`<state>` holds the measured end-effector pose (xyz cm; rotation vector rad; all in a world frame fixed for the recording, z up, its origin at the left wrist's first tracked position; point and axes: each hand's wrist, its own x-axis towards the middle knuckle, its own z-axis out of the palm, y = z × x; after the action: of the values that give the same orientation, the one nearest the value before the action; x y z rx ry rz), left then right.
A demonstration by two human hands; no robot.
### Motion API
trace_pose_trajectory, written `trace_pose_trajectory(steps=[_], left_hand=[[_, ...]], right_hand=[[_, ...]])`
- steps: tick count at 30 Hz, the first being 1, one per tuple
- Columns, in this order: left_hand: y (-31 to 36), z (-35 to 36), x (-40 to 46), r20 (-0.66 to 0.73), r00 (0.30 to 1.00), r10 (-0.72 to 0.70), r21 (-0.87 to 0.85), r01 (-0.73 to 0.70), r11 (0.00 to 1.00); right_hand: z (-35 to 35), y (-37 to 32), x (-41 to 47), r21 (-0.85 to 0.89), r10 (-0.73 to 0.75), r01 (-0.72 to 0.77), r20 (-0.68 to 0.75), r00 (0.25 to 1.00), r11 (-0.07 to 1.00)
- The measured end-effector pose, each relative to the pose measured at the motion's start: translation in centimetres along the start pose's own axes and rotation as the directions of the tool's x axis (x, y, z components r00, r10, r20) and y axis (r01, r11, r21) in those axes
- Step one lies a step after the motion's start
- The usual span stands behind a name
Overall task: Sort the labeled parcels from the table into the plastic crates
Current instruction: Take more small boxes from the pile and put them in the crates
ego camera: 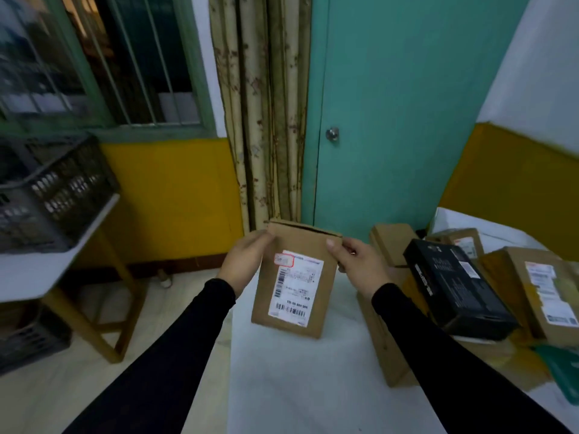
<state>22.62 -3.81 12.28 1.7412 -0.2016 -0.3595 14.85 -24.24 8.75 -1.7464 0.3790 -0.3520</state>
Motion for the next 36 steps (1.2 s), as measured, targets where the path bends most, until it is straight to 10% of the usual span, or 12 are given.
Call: trace_pose_trajectory(steps=[15, 22, 27, 36], left_hand=[[-0.5, -6.1, -3.1, 0.306, 0.944, -0.128, 0.029, 0.125, 0.992], [2.6, -6.7, -2.2, -0.134, 0.991, -0.017, -0.334, -0.029, 0.942], [3.5, -5.3, -3.0, -0.06, 0.998, 0.018, -0.401, -0.041, 0.915], [4.9, -2.6, -2.9, -0.216, 0.95, 0.224, -0.313, -0.285, 0.906]], right_hand=[[2.0, -5.4, 0.4, 0.355, 0.142, -0.104, -0.082, 0.986, 0.929], [1.1, -5.4, 0.0, 0.555, 0.186, -0.118, -0.066, 0.98, 0.823], [2.1, -5.6, -1.3, 0.683, 0.154, -0.205, 0.135, 0.979, 0.701], [3.5, -4.5, -3.5, 0.308, 0.173, -0.291, 0.359, 0.917, 0.905]])
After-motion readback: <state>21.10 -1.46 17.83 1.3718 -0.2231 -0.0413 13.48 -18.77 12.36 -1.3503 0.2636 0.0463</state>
